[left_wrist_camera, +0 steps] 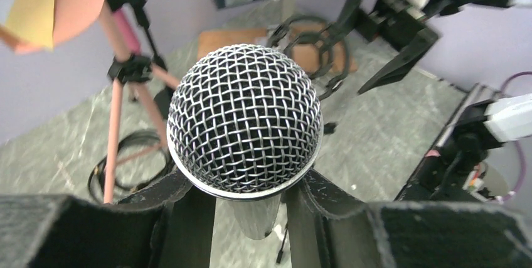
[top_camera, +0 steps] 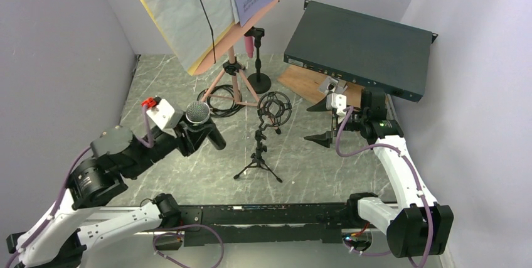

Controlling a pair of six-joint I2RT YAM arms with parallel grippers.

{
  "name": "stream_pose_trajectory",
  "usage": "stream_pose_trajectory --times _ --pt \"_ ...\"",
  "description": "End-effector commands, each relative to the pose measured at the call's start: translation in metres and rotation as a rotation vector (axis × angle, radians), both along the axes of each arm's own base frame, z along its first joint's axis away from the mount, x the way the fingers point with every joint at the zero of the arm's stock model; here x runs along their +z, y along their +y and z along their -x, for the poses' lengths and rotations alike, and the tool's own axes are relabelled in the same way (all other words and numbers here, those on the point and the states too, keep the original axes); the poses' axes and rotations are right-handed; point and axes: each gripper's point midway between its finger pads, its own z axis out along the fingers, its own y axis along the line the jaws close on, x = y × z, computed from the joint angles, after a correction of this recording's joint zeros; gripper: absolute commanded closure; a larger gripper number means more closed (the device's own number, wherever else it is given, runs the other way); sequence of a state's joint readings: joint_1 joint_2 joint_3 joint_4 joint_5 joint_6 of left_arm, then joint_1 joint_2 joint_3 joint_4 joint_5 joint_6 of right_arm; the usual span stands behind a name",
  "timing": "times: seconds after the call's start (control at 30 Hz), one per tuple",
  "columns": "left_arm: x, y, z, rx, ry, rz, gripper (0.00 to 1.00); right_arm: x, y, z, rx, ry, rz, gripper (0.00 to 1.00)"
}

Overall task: Pack up the instrument practice props
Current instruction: Remove the microphone from the microphone stand, then place the microphone at the center of the board.

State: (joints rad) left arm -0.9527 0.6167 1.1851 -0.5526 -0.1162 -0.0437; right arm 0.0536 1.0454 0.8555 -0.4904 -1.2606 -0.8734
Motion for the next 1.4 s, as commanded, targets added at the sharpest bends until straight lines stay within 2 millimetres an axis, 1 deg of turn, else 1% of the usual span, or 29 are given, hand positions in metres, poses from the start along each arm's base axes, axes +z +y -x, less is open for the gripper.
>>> stream_pose_trajectory --times 0.0,0.1,0.27,0.37,0.43,0.57,0.6,0.63,0.67,0.73,0.8,0.83,0.9,0.93,0.97,1.0,1.07,1.1,1.17,1.23,1.27,1.3,1.37 --pt "-0.053 0.021 -0.026 0.212 0.125 -0.122 1.00 0.005 -0.001 0.001 0.014 -0.039 -0.006 0.01" --pt "-0.080 0.025 -0.043 0.313 0.171 -0.203 1.00 0.005 -0.002 0.000 0.011 -0.038 -0.006 0.01" --pt "-0.120 0.021 -0.067 0.423 0.246 -0.331 1.00 0.004 -0.002 0.000 0.011 -0.039 -0.006 0.01" --pt "-0.142 0.021 -0.081 0.451 0.325 -0.338 1.00 0.004 -0.003 0.000 0.010 -0.040 -0.006 0.01" --pt "-0.158 0.025 -0.094 0.457 0.404 -0.304 1.00 0.004 -0.003 0.001 0.011 -0.044 -0.005 0.01" --pt "-0.185 0.056 -0.121 0.529 0.562 -0.179 1.00 0.004 -0.003 0.002 0.014 -0.046 -0.007 0.01" --pt "-0.191 0.072 -0.130 0.574 0.602 -0.146 1.00 0.004 -0.002 0.003 0.015 -0.047 -0.007 0.01" --pt "-0.197 0.082 -0.136 0.599 0.637 -0.122 1.00 0.004 -0.002 0.003 0.017 -0.047 -0.009 0.01" --pt "-0.201 0.089 -0.140 0.609 0.670 -0.098 1.00 0.005 -0.002 0.004 0.018 -0.048 -0.010 0.01" --pt "-0.210 0.110 -0.150 0.670 0.729 -0.059 1.00 0.005 -0.002 0.004 0.021 -0.048 -0.011 0.01" --pt "-0.213 0.132 -0.161 0.738 0.760 -0.037 1.00 0.004 -0.002 0.005 0.024 -0.046 -0.012 0.01" --pt "-0.218 0.144 -0.168 0.782 0.774 -0.043 1.00 0.004 -0.002 0.006 0.026 -0.045 -0.013 0.01" --pt "-0.220 0.176 -0.179 0.903 0.775 -0.063 1.00 0.005 -0.001 0.006 0.030 -0.044 -0.015 0.01" --pt "-0.224 0.188 -0.186 0.956 0.777 -0.079 1.00 0.004 -0.001 0.007 0.032 -0.042 -0.016 0.01" --pt "-0.229 0.202 -0.194 1.016 0.774 -0.100 1.00 0.004 -0.001 0.007 0.035 -0.040 -0.017 0.01" --pt "-0.237 0.215 -0.203 1.071 0.779 -0.136 1.00 0.005 -0.001 0.008 0.039 -0.040 -0.018 0.01" --pt "-0.244 0.237 -0.220 1.161 0.791 -0.175 1.00 0.005 -0.001 0.008 0.043 -0.036 -0.020 0.01" --pt "-0.244 0.247 -0.229 1.197 0.795 -0.200 1.00 0.005 -0.001 0.009 0.045 -0.037 -0.020 0.01" --pt "-0.255 0.261 -0.252 1.230 0.813 -0.242 1.00 0.005 0.000 0.010 0.051 -0.035 -0.024 0.01" --pt "-0.272 0.272 -0.273 1.230 0.872 -0.256 1.00 0.006 0.000 0.011 0.054 -0.038 -0.026 0.01" --pt "-0.273 0.276 -0.289 1.222 0.887 -0.247 0.99 0.007 0.000 0.012 0.055 -0.039 -0.028 0.01" --pt "-0.284 0.279 -0.300 1.207 0.929 -0.252 0.98 0.007 0.000 0.012 0.057 -0.039 -0.029 0.01" --pt "-0.299 0.281 -0.321 1.165 0.991 -0.274 0.94 0.007 0.000 0.013 0.058 -0.041 -0.030 0.01"
